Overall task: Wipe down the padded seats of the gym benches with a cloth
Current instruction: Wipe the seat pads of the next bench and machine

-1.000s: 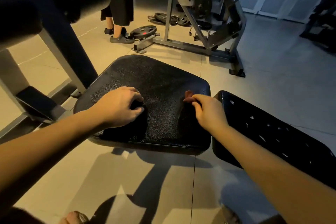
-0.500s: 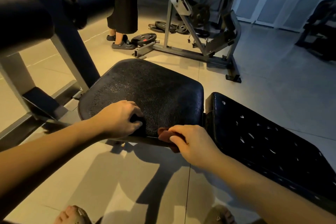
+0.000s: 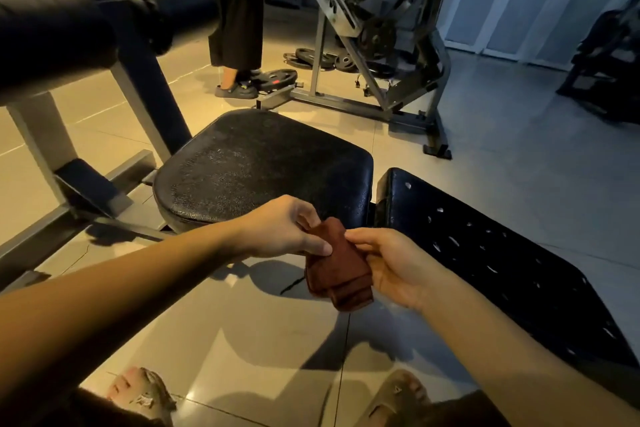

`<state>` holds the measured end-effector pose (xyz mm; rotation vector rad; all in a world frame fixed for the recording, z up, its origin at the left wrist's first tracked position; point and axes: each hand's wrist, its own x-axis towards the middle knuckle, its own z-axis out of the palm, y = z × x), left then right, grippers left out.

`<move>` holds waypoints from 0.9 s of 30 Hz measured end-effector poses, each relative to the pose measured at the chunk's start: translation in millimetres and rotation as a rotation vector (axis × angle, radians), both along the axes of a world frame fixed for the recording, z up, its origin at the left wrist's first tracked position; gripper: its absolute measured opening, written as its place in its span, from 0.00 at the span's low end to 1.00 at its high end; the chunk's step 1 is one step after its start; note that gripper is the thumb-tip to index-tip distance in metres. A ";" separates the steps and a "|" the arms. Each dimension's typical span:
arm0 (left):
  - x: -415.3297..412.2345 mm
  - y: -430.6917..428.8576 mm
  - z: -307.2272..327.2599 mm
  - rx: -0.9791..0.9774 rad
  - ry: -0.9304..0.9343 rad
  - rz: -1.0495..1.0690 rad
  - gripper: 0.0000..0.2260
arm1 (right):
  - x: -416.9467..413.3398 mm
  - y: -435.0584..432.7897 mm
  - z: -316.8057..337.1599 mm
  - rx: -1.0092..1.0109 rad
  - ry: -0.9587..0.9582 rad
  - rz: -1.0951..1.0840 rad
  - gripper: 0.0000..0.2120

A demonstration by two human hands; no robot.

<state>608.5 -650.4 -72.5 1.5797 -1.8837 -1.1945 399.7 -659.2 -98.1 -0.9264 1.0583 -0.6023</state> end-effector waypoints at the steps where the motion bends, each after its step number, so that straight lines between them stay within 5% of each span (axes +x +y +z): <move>1: -7.0 -1.5 2.7 0.003 0.001 0.003 0.12 | -5.3 3.7 3.2 -0.003 0.010 -0.019 0.14; 7: -57.9 -8.0 22.2 -0.101 -0.038 -0.099 0.09 | -46.0 31.2 28.6 -0.092 0.083 -0.158 0.13; 14: -92.9 -18.8 35.4 -0.189 -0.030 -0.327 0.09 | -79.0 37.1 61.7 -0.352 0.420 -0.057 0.28; 22: -106.1 -42.0 32.8 -0.066 0.055 -0.381 0.07 | -119.4 9.1 50.1 -0.409 0.485 0.156 0.02; 27: -112.2 -47.9 18.7 -0.035 0.017 -0.269 0.06 | -130.7 2.1 26.3 -0.349 0.402 0.061 0.12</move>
